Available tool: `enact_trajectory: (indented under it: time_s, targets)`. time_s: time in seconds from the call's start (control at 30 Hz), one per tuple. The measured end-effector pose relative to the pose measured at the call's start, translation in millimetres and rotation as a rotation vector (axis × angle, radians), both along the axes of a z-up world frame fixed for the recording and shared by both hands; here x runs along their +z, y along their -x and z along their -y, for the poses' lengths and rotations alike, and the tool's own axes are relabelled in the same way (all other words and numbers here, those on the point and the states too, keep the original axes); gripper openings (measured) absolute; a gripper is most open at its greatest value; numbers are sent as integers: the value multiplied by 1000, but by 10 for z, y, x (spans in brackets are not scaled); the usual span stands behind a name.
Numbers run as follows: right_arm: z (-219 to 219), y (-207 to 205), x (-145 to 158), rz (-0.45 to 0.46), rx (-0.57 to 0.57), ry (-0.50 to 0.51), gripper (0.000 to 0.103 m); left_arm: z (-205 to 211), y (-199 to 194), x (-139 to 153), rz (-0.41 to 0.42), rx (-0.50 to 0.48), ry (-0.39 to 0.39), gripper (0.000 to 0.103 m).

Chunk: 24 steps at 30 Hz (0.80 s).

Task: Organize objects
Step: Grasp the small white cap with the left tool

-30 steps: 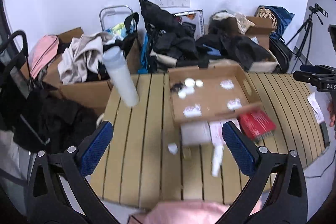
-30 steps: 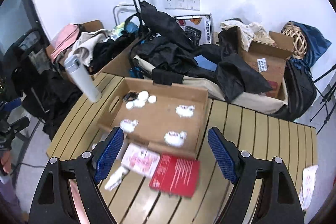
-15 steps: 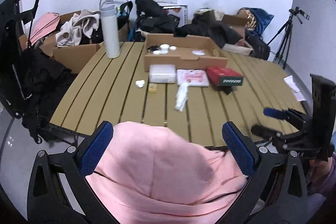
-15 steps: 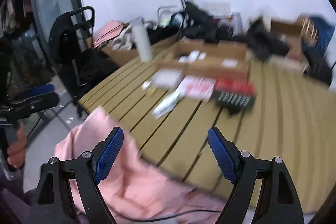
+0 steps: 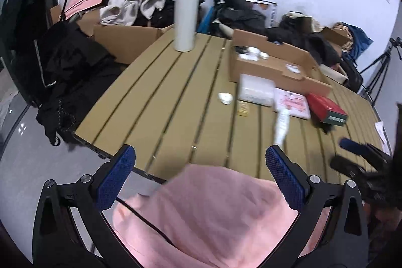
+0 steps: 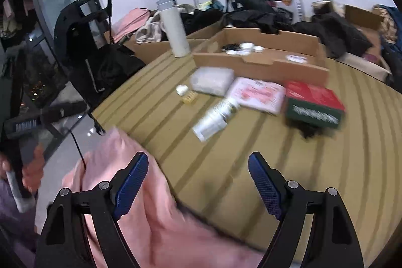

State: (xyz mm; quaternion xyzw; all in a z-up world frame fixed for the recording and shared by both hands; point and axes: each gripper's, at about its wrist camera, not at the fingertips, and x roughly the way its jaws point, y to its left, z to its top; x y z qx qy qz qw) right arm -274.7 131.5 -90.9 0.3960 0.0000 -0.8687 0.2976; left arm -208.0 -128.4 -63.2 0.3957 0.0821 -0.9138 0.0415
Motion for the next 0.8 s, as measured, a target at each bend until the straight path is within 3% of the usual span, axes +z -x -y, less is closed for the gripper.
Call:
enact_trajectory:
  time_s: [0.1, 0.23, 0.3, 0.33, 0.37, 0.43, 0.47, 0.57, 0.67, 0.73, 0.8]
  targets:
    - [463, 386, -186, 18, 23, -16, 85, 148, 159, -73, -9, -3, 9, 103]
    - [1040, 1016, -550, 75, -27, -117, 84, 300, 486, -213, 18, -16, -34, 102]
    - [1234, 1240, -747, 108, -44, -162, 59, 287, 697, -278, 28, -50, -43, 101]
    - [1266, 1291, -817, 121, -56, -174, 32, 258, 846, -331, 36, -80, -45, 100]
    - [1283, 1298, -856, 111, -66, -187, 28, 225, 947, -369, 44, -96, -42, 98]
    - [1278, 1212, -862, 55, -56, -224, 27, 131, 1200, -498, 76, -131, -26, 93]
    - [1228, 1165, -864, 57, -47, -213, 26, 61, 1351, -589, 104, -144, -17, 83]
    - [882, 953, -732, 65, -52, -154, 25, -155, 1718, -818, 168, -168, 9, 67]
    - [524, 727, -547, 72, -79, -99, 25, -396, 1979, -988, 206, -201, 42, 58]
    - [382, 647, -465, 86, -76, -75, 25, -532, 2073, -1064, 218, -205, 128, 53]
    - [276, 559, -422, 96, -77, -66, 25, -596, 2067, -1057, 226, -217, 133, 40]
